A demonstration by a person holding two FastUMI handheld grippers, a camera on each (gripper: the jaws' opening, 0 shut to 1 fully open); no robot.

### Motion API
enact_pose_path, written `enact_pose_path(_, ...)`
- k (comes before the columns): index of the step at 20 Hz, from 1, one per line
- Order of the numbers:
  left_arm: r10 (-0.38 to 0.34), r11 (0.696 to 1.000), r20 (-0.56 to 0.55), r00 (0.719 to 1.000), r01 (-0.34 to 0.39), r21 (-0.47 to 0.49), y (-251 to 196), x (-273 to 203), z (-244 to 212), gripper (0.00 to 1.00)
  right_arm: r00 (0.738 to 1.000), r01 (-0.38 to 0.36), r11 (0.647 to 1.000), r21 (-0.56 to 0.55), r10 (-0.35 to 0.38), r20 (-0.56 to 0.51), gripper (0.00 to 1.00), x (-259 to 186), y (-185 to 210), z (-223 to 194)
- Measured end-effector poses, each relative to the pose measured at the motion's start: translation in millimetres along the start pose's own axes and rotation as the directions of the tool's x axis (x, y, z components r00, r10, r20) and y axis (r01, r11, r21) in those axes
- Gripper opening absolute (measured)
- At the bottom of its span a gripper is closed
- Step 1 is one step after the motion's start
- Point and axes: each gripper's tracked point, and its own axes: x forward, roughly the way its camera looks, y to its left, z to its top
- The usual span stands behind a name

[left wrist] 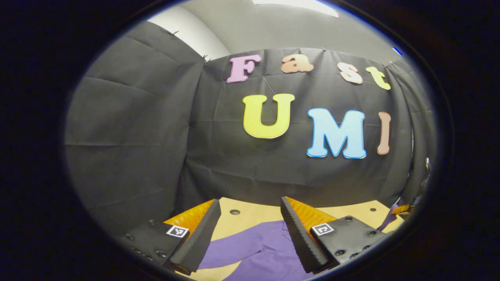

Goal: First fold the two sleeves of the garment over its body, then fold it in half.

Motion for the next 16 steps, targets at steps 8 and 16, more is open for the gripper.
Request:
enact_pose_path(8,0.044,0.999,-0.025,0.999,-0.044,0.013,27.6,-4.4,-16.3,0.98,0.983,-0.183,0.975,-0.125,0.184,0.0,0.04,41.9,119.5,15.7)
enact_pose_path(16,0.116,0.993,-0.062,0.991,-0.117,0.002,69.9,-15.6,-34.7,0.99,0.949,-0.313,0.913,-0.262,0.291,-0.118,0.04,81.5,235.3,-40.1)
